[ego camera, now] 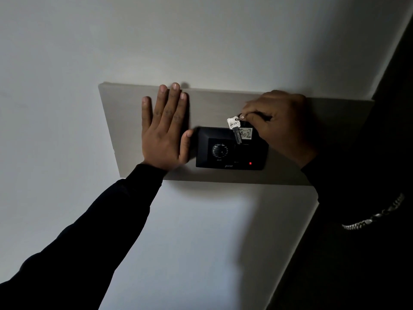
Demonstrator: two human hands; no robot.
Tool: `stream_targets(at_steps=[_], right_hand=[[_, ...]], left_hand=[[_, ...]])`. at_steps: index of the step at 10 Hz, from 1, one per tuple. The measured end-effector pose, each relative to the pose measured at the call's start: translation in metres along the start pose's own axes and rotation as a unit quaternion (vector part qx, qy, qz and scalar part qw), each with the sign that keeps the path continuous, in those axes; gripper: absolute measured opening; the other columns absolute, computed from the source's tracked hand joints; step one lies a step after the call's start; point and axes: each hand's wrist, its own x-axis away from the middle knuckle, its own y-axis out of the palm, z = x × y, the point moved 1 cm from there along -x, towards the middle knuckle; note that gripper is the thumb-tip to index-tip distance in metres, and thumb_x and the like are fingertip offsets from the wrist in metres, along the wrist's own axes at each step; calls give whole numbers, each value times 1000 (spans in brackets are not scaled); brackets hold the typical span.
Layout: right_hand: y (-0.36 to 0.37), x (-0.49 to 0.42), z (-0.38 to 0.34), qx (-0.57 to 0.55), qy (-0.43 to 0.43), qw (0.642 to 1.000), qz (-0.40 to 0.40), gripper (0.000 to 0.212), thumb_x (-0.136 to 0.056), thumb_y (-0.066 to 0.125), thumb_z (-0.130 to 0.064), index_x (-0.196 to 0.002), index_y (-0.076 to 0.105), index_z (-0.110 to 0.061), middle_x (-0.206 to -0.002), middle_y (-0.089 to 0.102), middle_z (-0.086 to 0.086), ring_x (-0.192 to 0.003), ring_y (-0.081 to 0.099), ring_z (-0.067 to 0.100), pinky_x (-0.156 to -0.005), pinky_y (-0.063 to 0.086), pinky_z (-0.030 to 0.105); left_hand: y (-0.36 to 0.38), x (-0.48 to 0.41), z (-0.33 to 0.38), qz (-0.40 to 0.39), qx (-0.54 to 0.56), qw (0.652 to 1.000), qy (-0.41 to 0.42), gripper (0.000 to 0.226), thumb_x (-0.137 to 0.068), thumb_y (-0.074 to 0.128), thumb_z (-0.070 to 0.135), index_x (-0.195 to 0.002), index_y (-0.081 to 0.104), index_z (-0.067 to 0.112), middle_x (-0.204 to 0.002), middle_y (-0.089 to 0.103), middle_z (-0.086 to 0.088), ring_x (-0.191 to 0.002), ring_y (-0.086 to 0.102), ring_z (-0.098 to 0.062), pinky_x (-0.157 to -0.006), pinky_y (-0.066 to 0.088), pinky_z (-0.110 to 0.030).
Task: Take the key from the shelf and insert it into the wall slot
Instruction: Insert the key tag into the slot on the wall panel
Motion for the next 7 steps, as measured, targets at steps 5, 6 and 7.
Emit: stream_targets(at_steps=[5,6,7], right_hand=[[-1,31,-3,-27,43,998,33,26,-77,72,-3,-103,73,-7,-111,73,11,-102,68,21,-95,52,31],[-20,31,-11,-50,65,995,60,29,-79,71,-8,-108,71,-10,-117,71,6,-104,68,15,-95,54,32],[-58,12,-27,-115,56,979,161,20,-83,69,-19,-103,71,-21,-107,74,-7,-97,69,4,-88,54,18]], left_hand=[[-17,-7,8,-70,41,997,-20,64,-100,27,40,-153,29,4,-163,27,-20,-154,19,-36,-124,12,-60],[-24,-27,14,-89,83,993,-2,64,-100,30,39,-153,28,3,-163,24,-22,-155,15,-35,-127,8,-57],[-33,-79,18,-78,105,991,9,65,-100,33,38,-154,24,1,-165,20,-23,-156,13,-36,-128,9,-56]])
